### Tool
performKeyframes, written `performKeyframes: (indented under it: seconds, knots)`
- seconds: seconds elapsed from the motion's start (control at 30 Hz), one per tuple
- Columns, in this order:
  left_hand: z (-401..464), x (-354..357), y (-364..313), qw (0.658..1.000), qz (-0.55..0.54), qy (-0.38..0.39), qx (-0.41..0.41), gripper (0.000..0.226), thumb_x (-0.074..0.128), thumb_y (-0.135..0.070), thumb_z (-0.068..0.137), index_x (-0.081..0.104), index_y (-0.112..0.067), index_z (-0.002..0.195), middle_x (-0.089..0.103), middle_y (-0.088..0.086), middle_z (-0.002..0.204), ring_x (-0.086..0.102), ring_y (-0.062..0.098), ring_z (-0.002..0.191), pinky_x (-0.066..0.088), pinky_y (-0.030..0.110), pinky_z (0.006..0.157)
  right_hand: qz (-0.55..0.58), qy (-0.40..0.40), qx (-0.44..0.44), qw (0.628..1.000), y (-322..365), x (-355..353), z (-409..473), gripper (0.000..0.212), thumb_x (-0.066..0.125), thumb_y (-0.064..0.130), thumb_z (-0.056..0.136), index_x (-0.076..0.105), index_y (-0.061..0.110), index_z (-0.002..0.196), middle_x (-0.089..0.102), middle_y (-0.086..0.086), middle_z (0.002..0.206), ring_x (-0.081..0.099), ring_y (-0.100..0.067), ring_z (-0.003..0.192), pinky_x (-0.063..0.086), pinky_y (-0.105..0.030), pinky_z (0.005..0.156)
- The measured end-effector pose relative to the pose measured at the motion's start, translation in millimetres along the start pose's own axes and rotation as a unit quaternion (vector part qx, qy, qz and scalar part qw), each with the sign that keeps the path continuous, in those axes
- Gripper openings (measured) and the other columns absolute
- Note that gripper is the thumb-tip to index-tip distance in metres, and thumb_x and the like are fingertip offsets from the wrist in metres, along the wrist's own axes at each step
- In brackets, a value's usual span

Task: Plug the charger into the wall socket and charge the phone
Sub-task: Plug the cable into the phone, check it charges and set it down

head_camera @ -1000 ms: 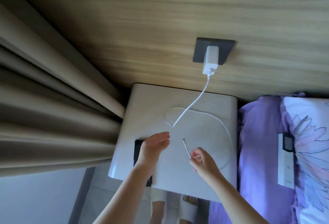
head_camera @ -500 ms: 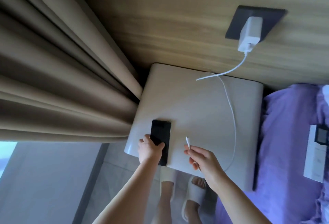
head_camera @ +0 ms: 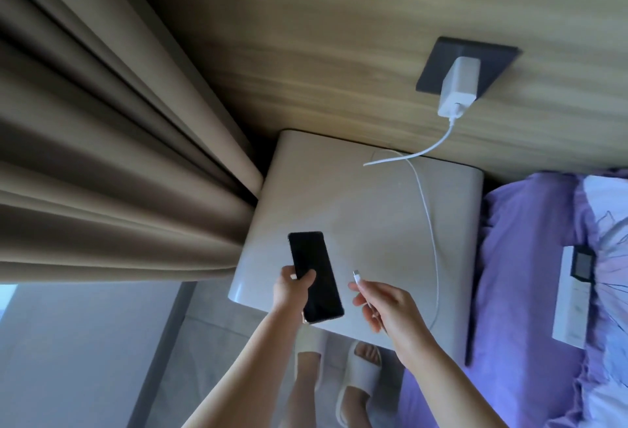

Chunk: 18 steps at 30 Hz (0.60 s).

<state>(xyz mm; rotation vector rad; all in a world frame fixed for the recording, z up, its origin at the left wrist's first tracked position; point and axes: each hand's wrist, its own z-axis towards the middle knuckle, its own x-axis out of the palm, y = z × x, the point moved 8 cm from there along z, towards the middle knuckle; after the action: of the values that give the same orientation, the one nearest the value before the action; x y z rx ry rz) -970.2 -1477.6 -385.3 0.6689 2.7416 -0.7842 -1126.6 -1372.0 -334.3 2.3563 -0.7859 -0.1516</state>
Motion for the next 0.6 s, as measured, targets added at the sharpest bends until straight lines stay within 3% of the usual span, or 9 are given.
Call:
performKeyframes:
  seconds: [0.1, 0.23, 0.37, 0.6]
  knots:
    - [-24.7, 17.6, -25.1, 0.976, -0.200, 0.078, -0.022, 0.031, 0.053, -0.013, 0.093, 0.051, 0.000, 0.121, 0.063, 0.026, 0.113, 0.063, 0.040, 0.099, 0.052, 0.051, 0.084, -0.014, -0.029, -0.039, 0.999, 25.6, 0.8, -16.2, 0.021, 0.065, 0.028, 0.087, 0.074, 0.017, 0.072, 0.063, 0.004, 0.054, 0.040, -0.008, 0.042, 0.029, -0.016, 0.042]
    - [-51.5, 24.6, -67.2, 0.927, -0.351, 0.132, -0.027, 0.023, 0.045, -0.009, 0.095, 0.052, -0.001, 0.115, 0.066, 0.022, 0.096, 0.066, 0.035, 0.079, 0.056, 0.040, 0.060, -0.053, -0.048, -0.107, 0.992, 61.9, 6.1, -44.1, 0.023, 0.064, 0.031, 0.087, 0.066, 0.018, 0.068, 0.070, 0.002, 0.061, 0.044, -0.009, 0.044, 0.036, -0.019, 0.047]
    - [-73.1, 26.5, -98.4, 0.897, -0.407, 0.159, -0.070, 0.021, 0.044, -0.009, 0.096, 0.050, -0.004, 0.115, 0.065, 0.016, 0.088, 0.064, 0.027, 0.073, 0.054, 0.032, 0.044, -0.089, -0.060, -0.138, 0.985, 85.3, 14.9, -65.3, 0.018, 0.060, 0.024, 0.089, 0.061, 0.015, 0.074, 0.074, 0.000, 0.068, 0.048, -0.010, 0.044, 0.039, -0.022, 0.053]
    - [-100.8, 24.1, -123.8, 0.894, -0.399, 0.190, -0.072, 0.035, 0.046, -0.011, 0.096, 0.044, -0.001, 0.129, 0.064, 0.017, 0.090, 0.063, 0.027, 0.075, 0.049, 0.035, 0.056, -0.089, -0.064, -0.182, 0.977, 114.0, 23.6, -89.8, 0.017, 0.059, 0.022, 0.090, 0.061, 0.014, 0.075, 0.074, -0.003, 0.069, 0.046, -0.011, 0.043, 0.039, -0.014, 0.048]
